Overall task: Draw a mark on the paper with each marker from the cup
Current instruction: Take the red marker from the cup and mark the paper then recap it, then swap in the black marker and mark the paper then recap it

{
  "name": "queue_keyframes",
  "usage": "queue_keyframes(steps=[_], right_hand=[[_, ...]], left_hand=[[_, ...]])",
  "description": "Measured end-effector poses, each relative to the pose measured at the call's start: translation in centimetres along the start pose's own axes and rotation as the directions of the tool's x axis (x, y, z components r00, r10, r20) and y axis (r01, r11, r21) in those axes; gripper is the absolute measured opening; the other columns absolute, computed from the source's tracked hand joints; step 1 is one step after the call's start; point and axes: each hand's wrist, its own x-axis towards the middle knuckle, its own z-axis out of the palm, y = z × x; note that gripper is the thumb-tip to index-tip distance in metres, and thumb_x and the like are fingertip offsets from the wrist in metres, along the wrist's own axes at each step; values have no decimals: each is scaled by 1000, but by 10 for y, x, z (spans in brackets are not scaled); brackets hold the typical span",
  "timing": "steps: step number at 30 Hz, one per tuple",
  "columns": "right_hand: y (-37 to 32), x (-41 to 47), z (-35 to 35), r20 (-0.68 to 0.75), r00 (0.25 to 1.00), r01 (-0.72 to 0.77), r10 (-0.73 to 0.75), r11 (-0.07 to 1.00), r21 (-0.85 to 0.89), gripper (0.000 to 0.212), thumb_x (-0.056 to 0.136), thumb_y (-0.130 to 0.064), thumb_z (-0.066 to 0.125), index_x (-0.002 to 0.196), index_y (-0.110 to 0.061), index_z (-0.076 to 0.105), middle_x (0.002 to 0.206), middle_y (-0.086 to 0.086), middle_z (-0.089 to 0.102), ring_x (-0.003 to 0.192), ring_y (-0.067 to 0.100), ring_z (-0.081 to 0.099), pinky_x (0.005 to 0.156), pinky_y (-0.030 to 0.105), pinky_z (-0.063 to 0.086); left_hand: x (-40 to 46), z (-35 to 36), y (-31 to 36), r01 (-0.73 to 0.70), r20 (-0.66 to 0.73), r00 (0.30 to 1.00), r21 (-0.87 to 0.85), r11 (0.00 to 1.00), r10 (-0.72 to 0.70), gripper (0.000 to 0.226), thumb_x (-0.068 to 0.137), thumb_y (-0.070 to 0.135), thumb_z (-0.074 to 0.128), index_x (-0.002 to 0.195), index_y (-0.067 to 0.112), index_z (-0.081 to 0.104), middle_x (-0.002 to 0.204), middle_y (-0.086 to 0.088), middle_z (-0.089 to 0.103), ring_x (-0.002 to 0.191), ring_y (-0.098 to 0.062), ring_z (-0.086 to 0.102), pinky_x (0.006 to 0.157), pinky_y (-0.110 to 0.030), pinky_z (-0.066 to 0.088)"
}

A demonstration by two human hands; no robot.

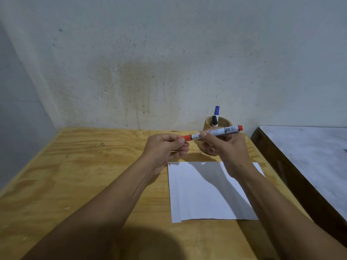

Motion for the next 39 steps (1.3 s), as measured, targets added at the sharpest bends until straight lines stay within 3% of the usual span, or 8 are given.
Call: queue_keyframes(steps=[6,10,14,18,23,28,33,39], right_hand=[[-2,1,-7,55,998,-20,21,1000,-18,27,91,-15,63,92,12,68,76,19,54,67,28,44,59,31,39],[-12,9,-17,-10,996,-92,91,991,-101,29,99,-27,51,97,-3,67,89,9,66,85,21,61,77,34,48],[-41,37,-50,-78,996,-55,31,945,-323,20,103,-24,40,102,-7,50,89,12,63,75,20,68,69,40,57],[-70,64,-79,-36,997,-71,74,548,-833,25,102,-32,42,111,-12,56,81,9,59,68,28,67,69,45,60],[-90,87,-83,104,995,103,-9,207,-973,27,88,-32,68,101,-10,77,80,7,69,60,15,52,54,27,41],[-87,99,-64,139,990,138,-12,226,-964,21,72,-18,83,90,-8,76,75,0,65,67,13,61,63,28,54],[-50,103,-47,210,977,186,49,300,-936,13,82,-6,71,92,-13,75,96,5,70,85,18,63,77,33,58],[-35,88,-41,185,980,137,75,423,-896,17,71,-22,66,84,-27,77,89,-6,63,90,20,60,79,37,48]], left_hand=[[-4,17,-2,-56,-14,998,69,996,58,7,80,3,69,81,-2,72,75,-18,71,61,-20,67,59,-25,59],[-5,39,2,-126,-14,991,237,963,133,15,77,18,76,87,6,76,79,-6,74,63,-10,66,53,-21,55],[15,48,5,-252,-23,949,544,800,314,28,78,22,74,105,14,71,97,3,70,74,-9,61,71,-26,51],[34,56,13,-366,143,910,718,592,388,41,84,13,63,125,13,58,129,-1,60,110,-16,56,88,-25,43],[48,61,21,-393,309,915,828,399,260,56,84,1,53,137,16,47,149,1,43,136,-20,38,112,-35,32],[55,58,16,-380,327,923,855,352,201,60,79,-2,53,134,22,52,146,6,47,134,-20,42,110,-40,37],[59,54,14,-373,327,927,849,375,183,61,78,-7,52,132,21,54,144,11,47,132,-18,45,107,-39,41],[64,48,13,-368,331,930,826,427,161,68,73,-11,47,132,23,54,144,15,46,135,-15,41,109,-38,39]])
